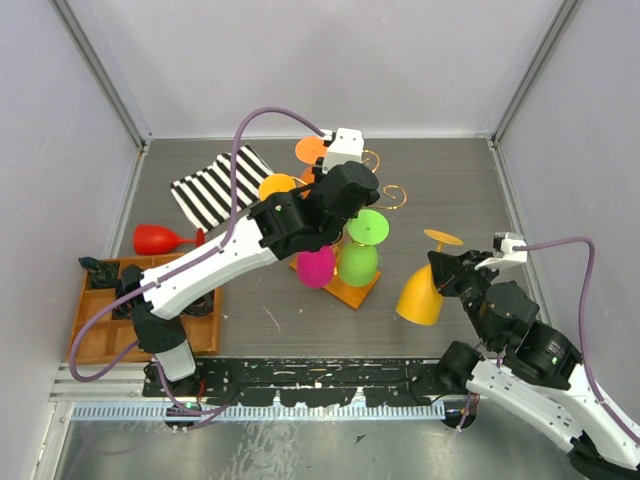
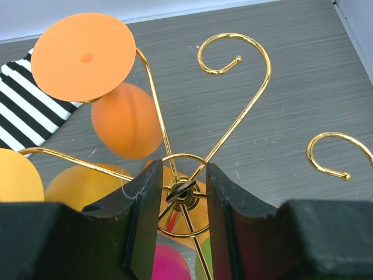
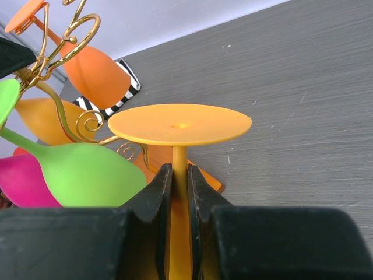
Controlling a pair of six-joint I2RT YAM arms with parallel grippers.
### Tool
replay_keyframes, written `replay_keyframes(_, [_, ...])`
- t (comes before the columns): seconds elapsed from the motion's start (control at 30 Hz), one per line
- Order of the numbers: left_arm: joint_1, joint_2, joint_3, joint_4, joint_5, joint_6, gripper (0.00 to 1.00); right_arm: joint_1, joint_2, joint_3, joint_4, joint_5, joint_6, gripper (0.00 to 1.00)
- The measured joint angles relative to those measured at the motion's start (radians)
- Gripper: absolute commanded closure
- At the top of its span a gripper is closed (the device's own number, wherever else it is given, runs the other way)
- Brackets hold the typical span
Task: Place the wine glass upside down on the wine glass rack
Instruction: Adjust the wine rack at the center of the board.
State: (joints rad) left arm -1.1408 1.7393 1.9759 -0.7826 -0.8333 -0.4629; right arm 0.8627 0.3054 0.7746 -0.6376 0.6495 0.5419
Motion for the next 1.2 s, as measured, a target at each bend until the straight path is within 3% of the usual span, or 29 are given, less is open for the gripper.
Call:
replay_keyframes(0.13, [0.005, 0.0, -0.002, -0.011, 0.016, -0.008, 0.57, 0.0, 0.0, -0.001, 0.0, 0.0, 0.004, 0.99])
replay_keyframes(0.27, [0.009, 0.0, -0.002, -0.019, 0.025, -0.014, 0.5, 0.0, 0.0, -0.002, 0.0, -0.004, 0.007, 0.99])
replay_keyframes(0.43, [0.012, 0.0, -0.007, -0.031, 0.03, -0.018, 0.54, 0.0, 0.001, -0.003, 0.0, -0.006, 0.007, 0.99])
replay_keyframes(0.9, [0.033, -0.011, -0.022, -0.021, 0.088, -0.004, 0.77, 0.0, 0.003, -0.006, 0.0, -0.008, 0.008, 0.99])
replay_keyframes(1.07, [0.068, -0.059, -0.084, 0.036, 0.2, 0.052, 0.97, 0.0, 0.002, -0.007, 0.0, -0.008, 0.008, 0.99])
replay_keyframes(1.2, [0.108, -0.091, -0.116, 0.066, 0.29, 0.125, 1.0, 0.0, 0.002, -0.008, 0.0, -0.008, 0.01, 0.99])
